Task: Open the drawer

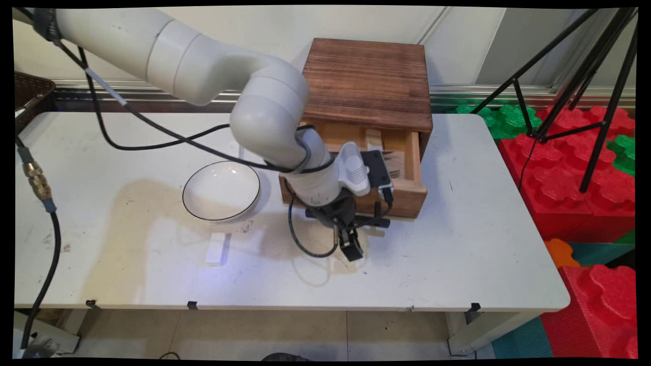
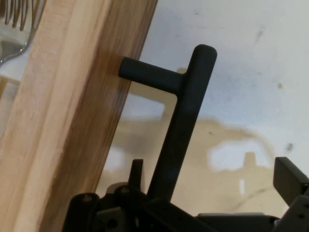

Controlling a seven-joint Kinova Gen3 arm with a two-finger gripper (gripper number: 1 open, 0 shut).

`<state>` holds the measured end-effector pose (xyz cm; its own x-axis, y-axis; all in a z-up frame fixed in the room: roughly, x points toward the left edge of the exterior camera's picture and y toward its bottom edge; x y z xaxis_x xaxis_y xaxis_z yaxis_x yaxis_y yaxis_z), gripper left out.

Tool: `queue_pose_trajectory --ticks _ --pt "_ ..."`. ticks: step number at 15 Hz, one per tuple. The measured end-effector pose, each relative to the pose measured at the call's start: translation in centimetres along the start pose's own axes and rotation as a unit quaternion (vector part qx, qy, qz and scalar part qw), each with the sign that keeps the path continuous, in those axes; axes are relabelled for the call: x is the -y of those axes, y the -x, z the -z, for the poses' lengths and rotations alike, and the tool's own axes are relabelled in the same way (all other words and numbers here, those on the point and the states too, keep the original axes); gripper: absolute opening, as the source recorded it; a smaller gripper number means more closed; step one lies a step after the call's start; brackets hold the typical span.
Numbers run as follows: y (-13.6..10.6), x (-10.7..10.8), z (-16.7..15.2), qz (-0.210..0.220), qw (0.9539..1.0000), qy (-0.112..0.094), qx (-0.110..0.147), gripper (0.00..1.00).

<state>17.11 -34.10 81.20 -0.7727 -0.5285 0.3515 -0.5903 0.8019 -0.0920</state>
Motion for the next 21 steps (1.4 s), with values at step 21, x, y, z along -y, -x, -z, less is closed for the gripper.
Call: queue_pose_trajectory --ticks 21 --pt "2.4 -7.7 3.1 0.005 0.999 0.044 0.007 1.0"
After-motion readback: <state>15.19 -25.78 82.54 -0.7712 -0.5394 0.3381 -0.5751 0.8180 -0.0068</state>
